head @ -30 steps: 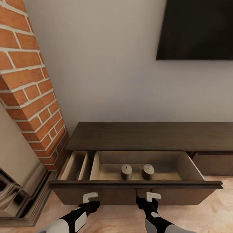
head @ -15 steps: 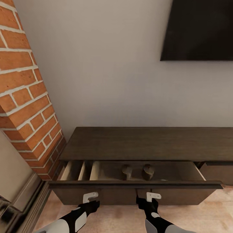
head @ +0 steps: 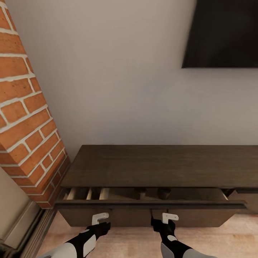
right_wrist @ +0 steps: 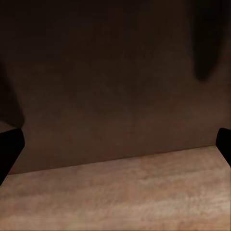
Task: Place each of the two pumpkins and all three candles from the living room inside a cabinet in the living room (use any cabinet), then make sure every cabinet is closed, and position the cauldron so it is next to a table in the living room.
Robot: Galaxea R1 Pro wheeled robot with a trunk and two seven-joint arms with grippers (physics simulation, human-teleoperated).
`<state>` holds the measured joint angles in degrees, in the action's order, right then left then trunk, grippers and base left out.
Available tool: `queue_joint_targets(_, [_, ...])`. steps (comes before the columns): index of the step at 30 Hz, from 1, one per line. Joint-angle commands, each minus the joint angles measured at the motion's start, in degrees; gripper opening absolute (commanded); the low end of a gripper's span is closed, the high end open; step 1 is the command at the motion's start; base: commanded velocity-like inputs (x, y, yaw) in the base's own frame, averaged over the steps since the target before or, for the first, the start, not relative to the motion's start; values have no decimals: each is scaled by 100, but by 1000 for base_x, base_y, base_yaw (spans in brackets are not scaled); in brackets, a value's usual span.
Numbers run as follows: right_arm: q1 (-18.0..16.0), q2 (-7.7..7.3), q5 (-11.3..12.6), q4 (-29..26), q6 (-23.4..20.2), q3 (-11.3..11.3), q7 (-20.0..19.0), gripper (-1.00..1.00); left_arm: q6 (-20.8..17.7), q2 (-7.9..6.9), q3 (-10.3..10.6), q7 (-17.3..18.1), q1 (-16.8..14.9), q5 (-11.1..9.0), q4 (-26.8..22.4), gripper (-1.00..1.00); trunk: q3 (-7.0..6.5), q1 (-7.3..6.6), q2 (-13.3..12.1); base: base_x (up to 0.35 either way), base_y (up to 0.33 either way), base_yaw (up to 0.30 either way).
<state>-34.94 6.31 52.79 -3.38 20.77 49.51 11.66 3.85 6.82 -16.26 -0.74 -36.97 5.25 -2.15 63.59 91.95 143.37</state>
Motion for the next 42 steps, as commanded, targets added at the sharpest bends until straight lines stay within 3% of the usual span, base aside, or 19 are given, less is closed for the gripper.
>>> queue_joint_targets(1, [-4, 1, 12, -5, 12, 34, 30, 100, 19, 2, -46, -10, -3, 55, 4, 100, 4, 1, 2, 183, 0, 0])
queue_joint_targets(25, [-4, -7, 12, -5, 8, 35, 30, 100, 19, 4, -50, 4, -3, 55, 13, 100, 4, 1, 2, 140, 0, 0])
queue_joint_targets(42, [-4, -7, 12, -5, 8, 40, 30, 100, 19, 12, -52, 2, -3, 51, 13, 100, 4, 1, 2, -278, 0, 0])
